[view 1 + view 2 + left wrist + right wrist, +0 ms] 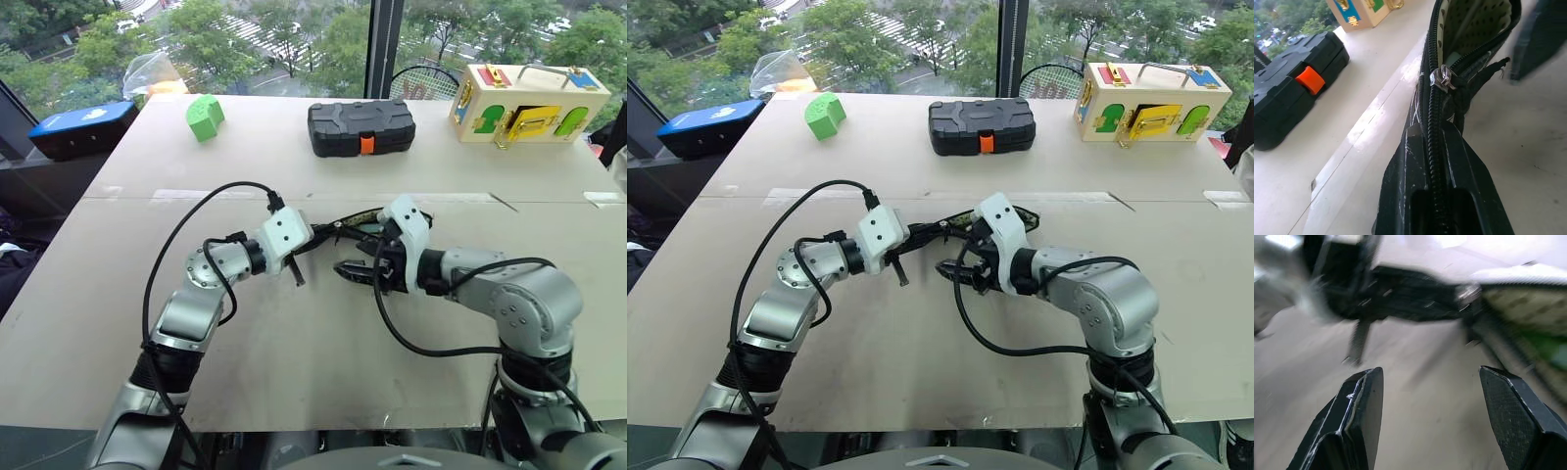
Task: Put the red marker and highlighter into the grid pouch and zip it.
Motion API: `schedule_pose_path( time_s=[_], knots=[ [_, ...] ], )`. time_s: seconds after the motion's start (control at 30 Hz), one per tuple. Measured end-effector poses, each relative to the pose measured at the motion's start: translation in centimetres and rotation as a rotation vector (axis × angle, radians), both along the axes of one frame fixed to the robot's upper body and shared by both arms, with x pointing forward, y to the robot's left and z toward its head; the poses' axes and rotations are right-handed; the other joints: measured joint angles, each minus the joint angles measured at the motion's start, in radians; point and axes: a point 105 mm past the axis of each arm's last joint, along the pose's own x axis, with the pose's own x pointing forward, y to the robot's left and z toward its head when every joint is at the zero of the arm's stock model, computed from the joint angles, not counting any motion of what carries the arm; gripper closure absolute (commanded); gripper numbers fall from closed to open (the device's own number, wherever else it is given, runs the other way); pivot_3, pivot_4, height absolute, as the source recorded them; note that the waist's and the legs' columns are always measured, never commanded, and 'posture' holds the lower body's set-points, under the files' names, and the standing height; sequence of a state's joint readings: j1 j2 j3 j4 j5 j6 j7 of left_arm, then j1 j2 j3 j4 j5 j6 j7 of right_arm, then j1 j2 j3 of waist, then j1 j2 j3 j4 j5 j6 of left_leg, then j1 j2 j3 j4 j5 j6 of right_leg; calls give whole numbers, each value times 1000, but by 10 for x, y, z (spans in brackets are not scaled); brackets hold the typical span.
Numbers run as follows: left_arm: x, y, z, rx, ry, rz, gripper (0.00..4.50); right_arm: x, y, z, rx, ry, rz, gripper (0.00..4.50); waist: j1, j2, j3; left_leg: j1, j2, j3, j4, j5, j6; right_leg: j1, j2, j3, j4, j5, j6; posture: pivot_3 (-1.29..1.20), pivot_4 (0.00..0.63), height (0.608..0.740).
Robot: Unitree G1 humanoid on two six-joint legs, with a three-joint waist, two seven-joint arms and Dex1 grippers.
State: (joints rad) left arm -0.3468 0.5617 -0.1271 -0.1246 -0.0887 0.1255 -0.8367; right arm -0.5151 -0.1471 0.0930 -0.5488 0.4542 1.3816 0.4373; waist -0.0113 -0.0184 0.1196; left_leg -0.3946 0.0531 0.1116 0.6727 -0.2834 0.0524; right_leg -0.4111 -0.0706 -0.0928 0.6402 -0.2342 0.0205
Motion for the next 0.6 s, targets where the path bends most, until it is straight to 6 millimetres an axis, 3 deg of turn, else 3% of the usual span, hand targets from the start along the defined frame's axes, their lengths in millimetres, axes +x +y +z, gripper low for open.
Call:
schedule_pose_path(
  time_s=[0.27, 0.6],
  knots=[
    [-2, -1, 2, -3, 11, -10, 4500, 15, 7, -3, 63, 1, -55, 1402, -1, 0, 0, 0, 0, 0, 0, 0, 0, 0, 0, 0, 0, 0, 0, 0, 150, 740],
    [-6, -4, 4, -7, 4, -12, 4500, 15, 19, 7, 266, 99, -74, 1402, -2, 0, 0, 0, 1, 0, -1, 0, 0, 0, 0, 0, -1, 0, 0, 0, 150, 740]
  ],
)
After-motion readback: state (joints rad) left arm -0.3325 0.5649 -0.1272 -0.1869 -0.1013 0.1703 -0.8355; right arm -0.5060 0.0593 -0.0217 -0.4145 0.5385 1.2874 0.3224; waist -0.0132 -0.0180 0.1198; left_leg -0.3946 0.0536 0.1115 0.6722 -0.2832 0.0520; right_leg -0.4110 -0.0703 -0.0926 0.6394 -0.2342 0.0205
